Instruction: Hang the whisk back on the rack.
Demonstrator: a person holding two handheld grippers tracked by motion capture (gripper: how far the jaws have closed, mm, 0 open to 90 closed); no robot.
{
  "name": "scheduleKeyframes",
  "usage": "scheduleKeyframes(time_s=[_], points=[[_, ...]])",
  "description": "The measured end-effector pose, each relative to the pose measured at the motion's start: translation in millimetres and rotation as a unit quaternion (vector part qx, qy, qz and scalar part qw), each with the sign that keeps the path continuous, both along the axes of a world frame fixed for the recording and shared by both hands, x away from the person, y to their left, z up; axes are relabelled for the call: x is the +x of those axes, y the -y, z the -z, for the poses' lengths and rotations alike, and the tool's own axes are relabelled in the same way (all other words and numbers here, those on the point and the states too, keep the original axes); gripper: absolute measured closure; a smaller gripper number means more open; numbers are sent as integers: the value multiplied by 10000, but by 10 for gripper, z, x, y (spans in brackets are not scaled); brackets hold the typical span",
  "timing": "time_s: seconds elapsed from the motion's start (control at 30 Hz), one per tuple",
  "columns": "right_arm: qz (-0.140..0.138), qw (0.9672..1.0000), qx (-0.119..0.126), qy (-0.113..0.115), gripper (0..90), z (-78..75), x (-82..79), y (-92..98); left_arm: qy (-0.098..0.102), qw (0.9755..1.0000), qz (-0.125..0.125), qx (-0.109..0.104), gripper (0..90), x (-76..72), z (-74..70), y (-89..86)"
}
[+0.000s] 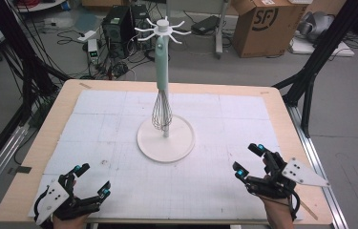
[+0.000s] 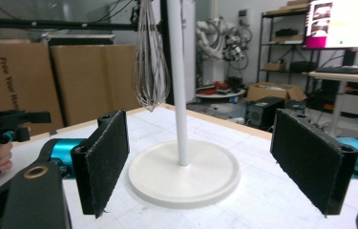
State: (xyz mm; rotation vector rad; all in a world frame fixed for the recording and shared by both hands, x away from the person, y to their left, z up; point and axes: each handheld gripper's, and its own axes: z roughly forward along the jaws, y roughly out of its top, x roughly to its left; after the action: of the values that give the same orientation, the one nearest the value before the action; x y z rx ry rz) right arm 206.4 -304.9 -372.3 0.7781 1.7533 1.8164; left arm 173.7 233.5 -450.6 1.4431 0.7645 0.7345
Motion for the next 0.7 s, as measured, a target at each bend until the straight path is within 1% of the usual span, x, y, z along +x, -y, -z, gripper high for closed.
scheduleKeyframes(time_s=[0.07, 0.1, 0.17, 0.23, 0.27, 0.37, 0.43, 0.5, 0.57, 0.67, 0.7], points=[[37, 10000, -1, -76, 198, 36, -26, 52, 10, 10000, 15, 23, 111, 0, -5, 10], [86, 9999, -2, -77, 198, 48, -42, 77, 21, 10000, 17, 25, 111, -1, -8, 13], [149, 9999, 70, -50, 197, 89, -95, 110, 65, 10000, 38, 27, 111, -1, -21, 21], [284, 9996, -29, 0, 193, 140, -147, 126, 89, 9999, 77, 27, 111, -2, -28, 31], [319, 9995, -41, 14, 191, 171, -173, 133, 96, 9999, 99, 35, 111, -1, -30, 36], [346, 9994, -22, 8, 189, 265, -247, 140, 107, 9998, 143, 25, 111, -4, -34, 48], [417, 9991, -94, 27, 188, 292, -288, 140, 125, 9998, 165, 5, 111, -7, -35, 52], [431, 9990, -93, 87, 188, 291, -311, 138, 130, 9997, 197, 13, 111, -15, -39, 60], [457, 9988, -114, 150, 182, 292, -319, 131, 192, 9996, 229, -19, 111, -23, -46, 67], [460, 9988, -149, 110, 176, 333, -296, 113, 293, 9992, 269, -61, 111, -34, -57, 68], [443, 9988, -197, 54, 176, 361, -284, 101, 320, 9990, 295, -98, 111, -36, -58, 70]])
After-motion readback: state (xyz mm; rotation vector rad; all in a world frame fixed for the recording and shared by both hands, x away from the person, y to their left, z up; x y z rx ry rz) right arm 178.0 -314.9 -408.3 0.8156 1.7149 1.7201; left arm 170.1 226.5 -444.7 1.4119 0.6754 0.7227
